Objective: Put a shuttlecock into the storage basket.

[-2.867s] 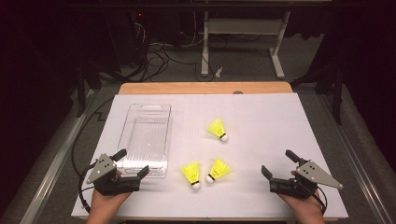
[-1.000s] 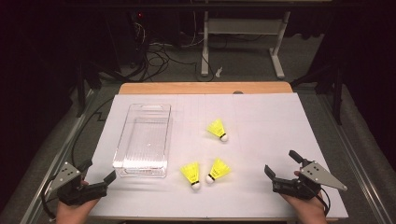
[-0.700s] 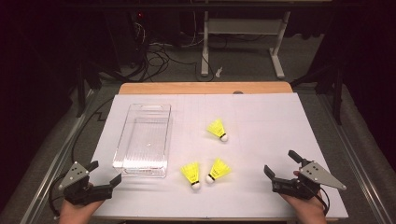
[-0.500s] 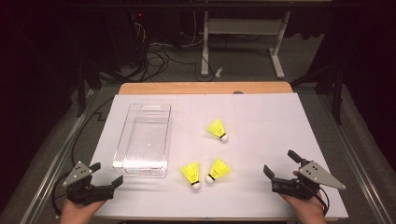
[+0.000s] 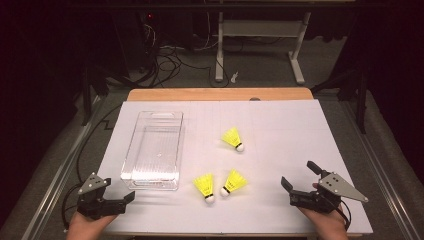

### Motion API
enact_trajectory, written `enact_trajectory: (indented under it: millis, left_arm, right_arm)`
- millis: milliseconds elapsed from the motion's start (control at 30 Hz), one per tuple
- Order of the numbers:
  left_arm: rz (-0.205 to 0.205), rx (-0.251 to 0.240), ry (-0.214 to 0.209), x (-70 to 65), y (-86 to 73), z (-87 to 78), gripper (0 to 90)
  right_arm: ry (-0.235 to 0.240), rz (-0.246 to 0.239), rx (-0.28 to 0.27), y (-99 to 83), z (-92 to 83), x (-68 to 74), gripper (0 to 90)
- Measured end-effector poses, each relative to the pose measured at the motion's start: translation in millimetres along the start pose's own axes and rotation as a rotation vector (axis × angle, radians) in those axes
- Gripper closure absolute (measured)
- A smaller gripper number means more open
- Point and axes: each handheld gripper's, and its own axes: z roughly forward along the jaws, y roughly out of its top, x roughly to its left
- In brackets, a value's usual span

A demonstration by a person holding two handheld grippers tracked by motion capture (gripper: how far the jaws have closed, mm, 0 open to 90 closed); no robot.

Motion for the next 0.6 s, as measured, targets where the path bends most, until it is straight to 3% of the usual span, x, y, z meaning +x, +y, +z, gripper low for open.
enact_trajectory:
  millis: [200,367,433,600]
  left_arm:
    - [-0.033,0.036,-0.011,-0.8,4.2,-1.1,0.5]
    - [-0.094,0.064,-0.012,-4.2,6.5,-6.3,0.6]
    - [-0.098,0.111,-0.002,-4.2,8.6,-5.1,0.6]
    - [-0.154,0.178,-0.024,-0.4,15.7,-3.3,0.6]
  right_arm:
    - [0.003,0.005,0.010,-1.3,2.1,-1.1,0.8]
    - [0.007,-0.002,0.003,-0.9,-0.4,-0.1,0.8]
    - [0.007,0.001,0.002,-0.6,-1.2,0.1,0.8]
    - [0.010,0.002,-0.005,0.2,-2.7,-0.3,0.8]
